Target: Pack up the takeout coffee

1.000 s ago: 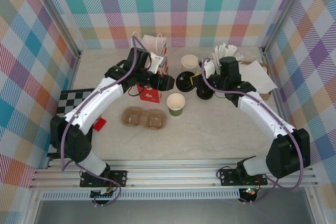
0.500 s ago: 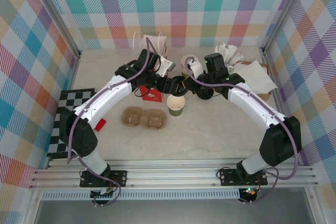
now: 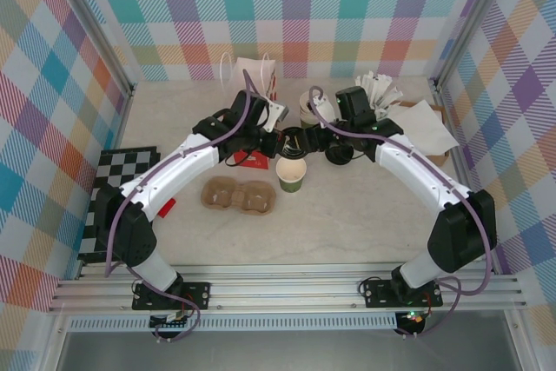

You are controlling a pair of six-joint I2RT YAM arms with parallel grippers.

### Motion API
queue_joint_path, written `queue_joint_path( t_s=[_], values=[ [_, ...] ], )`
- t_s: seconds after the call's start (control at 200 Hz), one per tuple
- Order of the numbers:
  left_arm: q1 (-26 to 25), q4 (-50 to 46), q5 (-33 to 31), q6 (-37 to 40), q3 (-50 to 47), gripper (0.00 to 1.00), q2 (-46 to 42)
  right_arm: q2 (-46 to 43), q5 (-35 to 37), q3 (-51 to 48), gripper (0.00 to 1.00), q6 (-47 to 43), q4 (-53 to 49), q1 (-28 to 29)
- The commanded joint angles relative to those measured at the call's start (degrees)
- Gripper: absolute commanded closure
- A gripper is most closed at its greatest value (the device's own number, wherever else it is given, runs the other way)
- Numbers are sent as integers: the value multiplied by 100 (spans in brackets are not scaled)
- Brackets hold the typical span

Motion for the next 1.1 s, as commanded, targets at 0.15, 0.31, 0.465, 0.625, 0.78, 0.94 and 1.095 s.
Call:
queue_joint_path(
  t_s=[0.15, 0.31, 0.465, 0.625, 0.78, 0.94, 1.095],
  values=[
    [-7, 305, 9, -1031, -41, 100, -203, -711, 308, -1215, 38, 1790, 1968, 77],
    [-7, 618, 265, -1511, -178, 100, -298, -801, 676, -1697, 43, 2002, 2614, 149],
    [-7, 718, 260, -1605, -296, 100, -370, -719, 850, -1749, 63, 2010, 2901, 240],
    [-7, 746, 340, -1567, -332, 100, -354, -791, 861, -1855, 86, 1885, 3173, 264],
    [15, 799, 643, -1429, -369, 86, -583, -1014, 1009, -1834, 100, 921, 3094, 268],
    [383, 902, 1320, -1189, -895, 46, -1464, -1349, 1268, -1676, 100, -1097, 3099, 267],
    [1079, 489, 1553, -1421, -1007, 19, -2151, -1637, 616, -1700, 100, -3658, 3635, 276]
  ],
)
